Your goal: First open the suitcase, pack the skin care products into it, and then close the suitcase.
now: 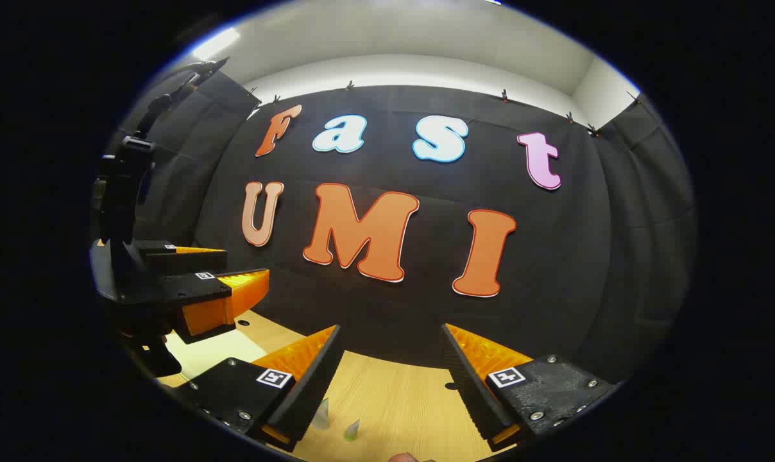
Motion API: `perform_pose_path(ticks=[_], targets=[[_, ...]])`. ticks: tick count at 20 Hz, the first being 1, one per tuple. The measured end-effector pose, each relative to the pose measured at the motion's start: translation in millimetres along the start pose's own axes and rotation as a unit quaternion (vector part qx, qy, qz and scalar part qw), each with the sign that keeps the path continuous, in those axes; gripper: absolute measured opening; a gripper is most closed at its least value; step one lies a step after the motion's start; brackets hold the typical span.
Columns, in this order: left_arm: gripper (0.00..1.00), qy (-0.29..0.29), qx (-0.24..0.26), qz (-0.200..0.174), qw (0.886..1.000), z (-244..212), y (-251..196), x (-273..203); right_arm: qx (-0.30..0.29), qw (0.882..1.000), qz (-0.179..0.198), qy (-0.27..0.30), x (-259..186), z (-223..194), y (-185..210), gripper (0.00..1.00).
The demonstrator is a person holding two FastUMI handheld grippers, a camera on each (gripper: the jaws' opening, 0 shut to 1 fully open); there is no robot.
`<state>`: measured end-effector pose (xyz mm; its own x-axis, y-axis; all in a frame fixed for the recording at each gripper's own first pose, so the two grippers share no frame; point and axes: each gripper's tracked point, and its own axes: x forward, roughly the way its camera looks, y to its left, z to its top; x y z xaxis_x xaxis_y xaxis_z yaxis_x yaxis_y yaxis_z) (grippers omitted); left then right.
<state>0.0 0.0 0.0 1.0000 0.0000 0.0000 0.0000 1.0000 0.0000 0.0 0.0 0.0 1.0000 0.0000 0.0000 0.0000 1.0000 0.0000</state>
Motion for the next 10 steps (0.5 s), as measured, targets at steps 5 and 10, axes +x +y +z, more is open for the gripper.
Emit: perform_pose_path(ticks=[5,10], targets=[[0.96,0.007,0.005,0.012,1.0,-2.0,0.0,2.6,0.009,1.0,0.017,0.005,6.3,-5.0,1.7,0.95],[0.96,-0.001,0.016,0.016,1.0,1.1,-0.8,-2.0,0.013,1.0,0.027,0.003,7.7,-5.0,4.3,0.95]])
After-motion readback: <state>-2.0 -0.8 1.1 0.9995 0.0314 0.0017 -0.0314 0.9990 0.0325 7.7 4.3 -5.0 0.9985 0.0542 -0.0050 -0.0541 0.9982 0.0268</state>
